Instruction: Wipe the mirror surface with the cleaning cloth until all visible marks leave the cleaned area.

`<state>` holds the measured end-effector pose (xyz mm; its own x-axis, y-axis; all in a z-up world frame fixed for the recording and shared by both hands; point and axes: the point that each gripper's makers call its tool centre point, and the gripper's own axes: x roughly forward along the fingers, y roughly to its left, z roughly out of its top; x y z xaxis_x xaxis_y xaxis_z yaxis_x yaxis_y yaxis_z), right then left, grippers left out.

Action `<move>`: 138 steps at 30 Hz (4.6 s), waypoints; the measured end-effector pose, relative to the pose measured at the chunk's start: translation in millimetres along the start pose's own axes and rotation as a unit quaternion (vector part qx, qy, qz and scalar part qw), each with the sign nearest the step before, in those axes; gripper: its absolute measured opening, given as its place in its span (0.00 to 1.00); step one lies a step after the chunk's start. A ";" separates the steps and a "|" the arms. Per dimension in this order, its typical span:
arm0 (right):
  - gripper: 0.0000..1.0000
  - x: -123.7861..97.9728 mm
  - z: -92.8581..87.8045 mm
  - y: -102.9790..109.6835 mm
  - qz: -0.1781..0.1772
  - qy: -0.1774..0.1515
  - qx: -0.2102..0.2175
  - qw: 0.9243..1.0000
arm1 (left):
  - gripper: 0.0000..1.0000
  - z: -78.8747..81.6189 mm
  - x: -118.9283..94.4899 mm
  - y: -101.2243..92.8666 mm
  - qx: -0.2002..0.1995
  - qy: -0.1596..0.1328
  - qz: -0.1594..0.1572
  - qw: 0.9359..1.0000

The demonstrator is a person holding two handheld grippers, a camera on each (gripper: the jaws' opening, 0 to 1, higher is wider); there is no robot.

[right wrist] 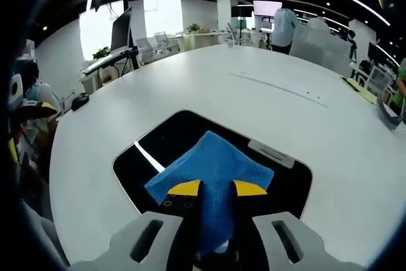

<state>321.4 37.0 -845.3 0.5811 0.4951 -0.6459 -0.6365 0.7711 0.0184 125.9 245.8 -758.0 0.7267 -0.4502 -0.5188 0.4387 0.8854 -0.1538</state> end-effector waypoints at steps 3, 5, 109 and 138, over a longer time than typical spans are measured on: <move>0.15 -1.9 -0.9 -1.4 -0.001 0.001 0.000 1.000 | 0.97 0.7 0.7 -1.1 0.001 0.000 -0.001 1.000; 0.15 -3.2 -1.5 -2.2 -0.001 0.002 -0.001 1.000 | 0.97 0.9 1.0 -1.5 0.001 0.000 -0.001 1.000; 0.12 -43.2 -37.8 -36.7 -0.021 -0.013 0.034 0.999 | 0.97 3.5 16.2 -17.2 0.007 0.005 -0.012 1.000; 0.12 -46.2 -37.4 -22.4 -0.018 -0.010 0.032 0.999 | 0.97 2.0 18.5 -13.5 -0.001 0.005 -0.012 1.000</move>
<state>289.9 -18.1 -844.3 0.6130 0.4743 -0.6319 -0.5817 0.8122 0.0453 134.5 225.3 -763.8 0.7111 -0.4697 -0.5232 0.4546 0.8748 -0.1674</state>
